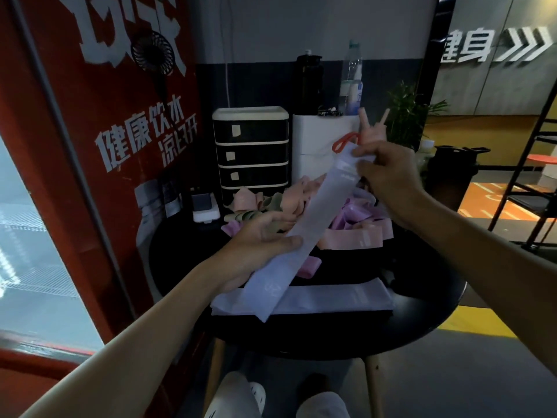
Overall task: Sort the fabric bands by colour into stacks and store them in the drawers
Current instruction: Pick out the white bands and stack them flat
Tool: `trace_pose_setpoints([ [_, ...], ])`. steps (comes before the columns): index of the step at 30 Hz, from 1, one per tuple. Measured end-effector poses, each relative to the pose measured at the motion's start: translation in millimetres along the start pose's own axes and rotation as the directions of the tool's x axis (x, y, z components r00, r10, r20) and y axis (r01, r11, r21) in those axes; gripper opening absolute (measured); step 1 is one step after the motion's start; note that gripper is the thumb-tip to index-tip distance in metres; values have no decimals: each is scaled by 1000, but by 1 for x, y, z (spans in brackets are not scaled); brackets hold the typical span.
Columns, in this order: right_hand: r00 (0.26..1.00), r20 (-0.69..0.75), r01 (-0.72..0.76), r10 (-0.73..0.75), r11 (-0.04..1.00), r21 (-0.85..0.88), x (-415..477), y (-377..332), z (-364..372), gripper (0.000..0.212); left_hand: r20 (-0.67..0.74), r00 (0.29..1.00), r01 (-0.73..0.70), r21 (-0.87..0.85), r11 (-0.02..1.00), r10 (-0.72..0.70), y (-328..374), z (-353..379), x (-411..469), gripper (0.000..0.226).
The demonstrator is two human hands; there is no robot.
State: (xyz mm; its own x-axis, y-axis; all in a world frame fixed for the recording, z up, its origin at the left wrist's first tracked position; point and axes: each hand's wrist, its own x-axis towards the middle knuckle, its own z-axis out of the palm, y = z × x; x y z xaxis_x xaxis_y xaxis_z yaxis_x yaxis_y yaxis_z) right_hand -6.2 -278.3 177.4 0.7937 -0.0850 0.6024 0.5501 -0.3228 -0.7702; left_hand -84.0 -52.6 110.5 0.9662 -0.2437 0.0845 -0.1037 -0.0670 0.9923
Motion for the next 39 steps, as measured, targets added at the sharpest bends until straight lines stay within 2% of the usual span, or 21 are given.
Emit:
trace_pose_setpoints([
  [3,993,-56,-103,103,995,8,-12,20,-14,25,53,997,65,-30,997,-63,-9,-11,-7,40],
  [6,990,-52,-130,131,991,15,-33,41,-23,19,57,992,117,-21,993,-115,-16,-23,-13,45],
  [11,982,-56,-182,181,983,-2,-67,69,-37,11,-5,986,164,-10,986,-164,-23,-42,-22,47],
  [15,979,-101,-181,177,983,-27,-87,83,-42,11,-124,974,186,-31,982,-189,-29,-58,-24,45],
  [18,988,-47,-153,150,985,-74,-101,96,-40,19,-240,956,170,-6,985,-167,-36,-68,-25,47],
  [20,990,8,-141,143,984,-108,-111,105,-39,25,-317,940,168,96,981,-130,-41,-71,-26,44],
  [23,990,65,-112,122,983,-147,-122,113,-37,21,-388,920,178,264,948,-64,-50,-71,-29,37],
  [26,988,94,-99,118,977,-190,-132,121,-33,18,-391,920,167,386,907,-3,-58,-70,-32,36],
  [30,986,110,-102,124,977,-188,-142,130,-31,28,-394,918,170,486,857,41,-67,-73,-34,37],
  [39,991,83,-90,107,979,-184,-150,125,-33,7,-401,913,147,500,854,77,-69,-73,-41,37],
])
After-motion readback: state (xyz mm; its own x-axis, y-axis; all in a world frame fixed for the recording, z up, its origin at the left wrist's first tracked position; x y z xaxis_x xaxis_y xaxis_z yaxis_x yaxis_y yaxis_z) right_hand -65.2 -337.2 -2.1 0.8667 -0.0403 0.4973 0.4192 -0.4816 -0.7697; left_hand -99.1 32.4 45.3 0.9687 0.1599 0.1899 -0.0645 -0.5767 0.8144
